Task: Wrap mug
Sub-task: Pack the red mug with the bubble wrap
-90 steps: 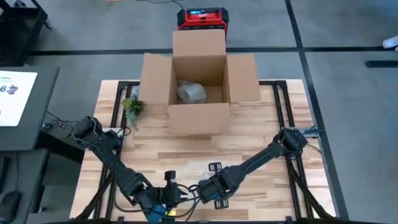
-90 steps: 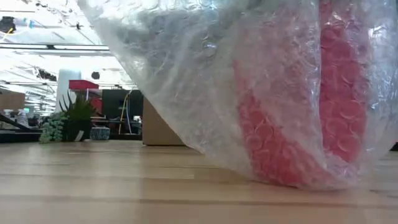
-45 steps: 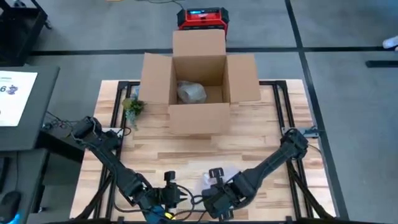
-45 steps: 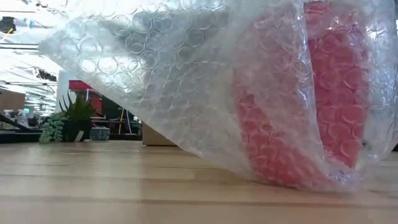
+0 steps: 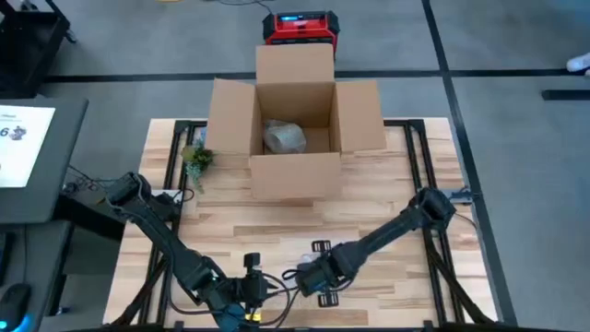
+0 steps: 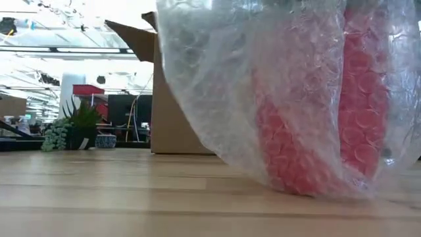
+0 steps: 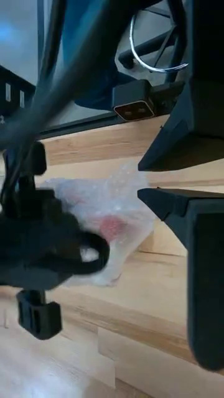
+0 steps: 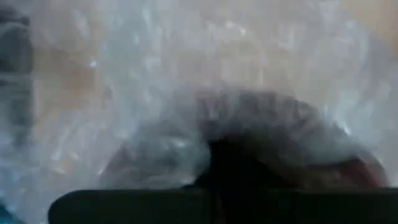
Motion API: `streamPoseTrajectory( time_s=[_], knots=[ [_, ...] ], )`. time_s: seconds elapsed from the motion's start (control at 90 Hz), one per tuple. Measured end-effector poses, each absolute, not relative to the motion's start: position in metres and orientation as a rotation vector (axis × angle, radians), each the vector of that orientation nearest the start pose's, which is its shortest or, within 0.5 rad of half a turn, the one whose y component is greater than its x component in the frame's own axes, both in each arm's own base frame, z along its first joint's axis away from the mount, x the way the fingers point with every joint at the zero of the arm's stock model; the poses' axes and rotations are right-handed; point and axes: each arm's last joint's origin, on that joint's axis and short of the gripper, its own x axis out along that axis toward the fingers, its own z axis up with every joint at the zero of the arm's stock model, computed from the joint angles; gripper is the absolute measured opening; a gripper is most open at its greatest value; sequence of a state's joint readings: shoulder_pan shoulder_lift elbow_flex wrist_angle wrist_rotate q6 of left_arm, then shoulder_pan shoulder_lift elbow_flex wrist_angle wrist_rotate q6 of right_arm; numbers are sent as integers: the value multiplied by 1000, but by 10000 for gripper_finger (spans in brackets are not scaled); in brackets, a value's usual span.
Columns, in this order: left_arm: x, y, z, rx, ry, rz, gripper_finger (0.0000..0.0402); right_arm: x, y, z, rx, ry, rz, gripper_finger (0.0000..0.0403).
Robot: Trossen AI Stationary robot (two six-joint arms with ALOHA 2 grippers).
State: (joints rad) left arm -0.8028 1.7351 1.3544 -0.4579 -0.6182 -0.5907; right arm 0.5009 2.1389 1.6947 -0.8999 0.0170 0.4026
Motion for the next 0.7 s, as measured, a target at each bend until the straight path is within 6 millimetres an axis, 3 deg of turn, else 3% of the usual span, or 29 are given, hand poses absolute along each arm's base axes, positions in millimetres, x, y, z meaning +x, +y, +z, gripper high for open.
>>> streamPoseTrajectory(
  time_s=[0.067, 0.189, 0.333, 0.544, 0.7],
  knots=[
    [272, -257, 261, -23, 650, 19, 36, 379, 205, 183, -11, 1360, 140, 0],
    [272, -258, 260, -23, 651, 18, 36, 378, 207, 207, -21, 1366, 140, 0],
    [272, -258, 261, -25, 648, 18, 36, 373, 214, 262, -18, 1292, 166, 0],
    [272, -258, 261, -25, 649, 19, 36, 337, 236, 304, -110, 1281, 39, 0],
    [272, -257, 260, -55, 655, 31, 36, 301, 235, 306, -140, 1368, -165, 0]
  ],
)
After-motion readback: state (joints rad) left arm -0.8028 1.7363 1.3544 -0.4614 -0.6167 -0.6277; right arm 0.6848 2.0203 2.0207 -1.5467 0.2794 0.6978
